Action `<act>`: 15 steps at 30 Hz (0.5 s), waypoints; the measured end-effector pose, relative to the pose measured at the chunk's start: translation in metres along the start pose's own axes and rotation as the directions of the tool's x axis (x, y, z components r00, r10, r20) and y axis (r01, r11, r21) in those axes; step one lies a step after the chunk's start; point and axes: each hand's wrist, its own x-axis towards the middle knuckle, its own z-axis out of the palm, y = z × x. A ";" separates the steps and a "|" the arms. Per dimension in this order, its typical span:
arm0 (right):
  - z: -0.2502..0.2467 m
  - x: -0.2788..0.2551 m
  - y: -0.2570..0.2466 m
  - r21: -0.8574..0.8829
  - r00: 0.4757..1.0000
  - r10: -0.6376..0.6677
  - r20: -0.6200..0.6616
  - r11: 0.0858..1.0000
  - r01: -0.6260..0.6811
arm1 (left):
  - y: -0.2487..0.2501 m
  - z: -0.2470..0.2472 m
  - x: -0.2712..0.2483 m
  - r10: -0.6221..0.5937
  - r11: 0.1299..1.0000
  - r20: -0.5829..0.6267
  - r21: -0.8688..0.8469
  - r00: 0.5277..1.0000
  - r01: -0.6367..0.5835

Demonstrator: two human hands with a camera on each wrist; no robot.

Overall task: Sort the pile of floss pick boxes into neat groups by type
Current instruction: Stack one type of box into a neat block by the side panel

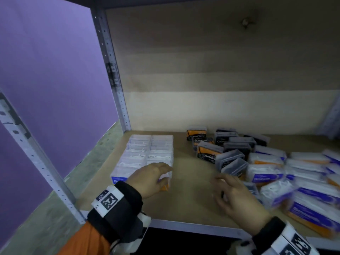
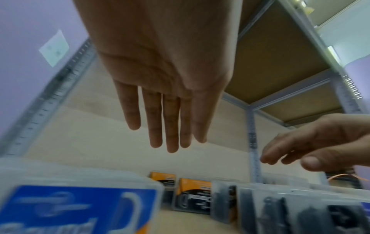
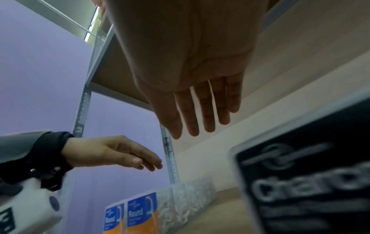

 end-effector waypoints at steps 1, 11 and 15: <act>-0.003 -0.007 0.006 0.004 1.000 0.018 -0.016 1.000 -0.018 | 0.011 0.002 0.004 0.045 0.999 0.014 0.009 0.999 -0.045; 0.002 -0.049 0.049 0.033 0.993 0.118 -0.005 0.992 -0.118 | 0.099 0.036 0.035 0.278 0.953 0.239 0.055 0.930 -0.299; 0.015 -0.052 0.058 0.007 0.988 0.144 0.052 0.989 -0.145 | 0.113 0.047 0.045 0.261 0.951 0.309 0.083 0.915 -0.299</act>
